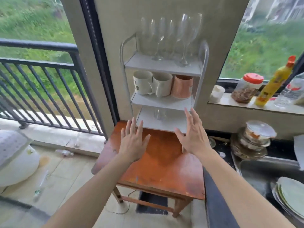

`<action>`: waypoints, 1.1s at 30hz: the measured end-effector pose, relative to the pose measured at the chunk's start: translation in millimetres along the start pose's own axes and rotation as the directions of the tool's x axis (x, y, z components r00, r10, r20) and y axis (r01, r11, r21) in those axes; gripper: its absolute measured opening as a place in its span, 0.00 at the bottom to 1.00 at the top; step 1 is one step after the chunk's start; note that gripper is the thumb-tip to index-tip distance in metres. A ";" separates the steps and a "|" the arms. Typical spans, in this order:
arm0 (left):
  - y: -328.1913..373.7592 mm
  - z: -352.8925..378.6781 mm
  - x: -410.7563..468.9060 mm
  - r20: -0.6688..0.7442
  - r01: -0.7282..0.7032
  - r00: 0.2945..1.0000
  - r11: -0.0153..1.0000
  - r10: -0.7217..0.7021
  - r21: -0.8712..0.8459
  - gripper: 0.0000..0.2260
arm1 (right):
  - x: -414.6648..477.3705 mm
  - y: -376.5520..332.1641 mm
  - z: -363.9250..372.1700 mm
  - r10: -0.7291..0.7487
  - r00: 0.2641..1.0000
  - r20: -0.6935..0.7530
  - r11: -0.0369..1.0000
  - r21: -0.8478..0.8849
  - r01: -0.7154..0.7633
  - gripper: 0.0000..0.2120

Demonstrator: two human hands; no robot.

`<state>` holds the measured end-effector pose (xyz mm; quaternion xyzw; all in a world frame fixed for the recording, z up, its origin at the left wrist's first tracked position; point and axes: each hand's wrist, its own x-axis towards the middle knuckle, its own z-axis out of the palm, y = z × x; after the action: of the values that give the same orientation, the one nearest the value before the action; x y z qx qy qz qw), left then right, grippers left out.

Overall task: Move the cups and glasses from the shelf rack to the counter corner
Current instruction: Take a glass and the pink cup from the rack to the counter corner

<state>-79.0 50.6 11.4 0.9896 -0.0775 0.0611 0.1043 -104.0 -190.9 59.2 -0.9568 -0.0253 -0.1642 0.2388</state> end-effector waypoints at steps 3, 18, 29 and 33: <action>-5.9 22.8 20.2 0.076 -0.062 0.995 0.997 0.065 -0.033 0.32 | 7.4 -3.9 11.7 0.030 0.999 0.013 0.999 0.040 -0.031 0.39; -12.4 82.9 107.9 0.354 -0.052 0.931 0.993 0.088 -0.110 0.31 | 128.4 -19.2 16.7 0.367 0.930 0.018 0.715 0.634 -0.294 0.33; 23.9 72.9 156.2 0.266 0.225 0.960 0.793 -0.083 -0.566 0.28 | 148.8 -3.0 28.3 0.439 0.896 0.067 0.625 0.694 -0.358 0.06; 38.8 72.0 161.3 0.254 0.287 0.957 0.611 -0.142 -0.738 0.19 | 149.1 -0.9 28.3 0.461 0.883 0.084 0.605 0.698 -0.382 0.09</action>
<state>80.2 -25.1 -28.7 0.8545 0.0147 -0.0750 0.5138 45.3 -181.4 84.6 -0.7631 0.1536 -0.1311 0.6140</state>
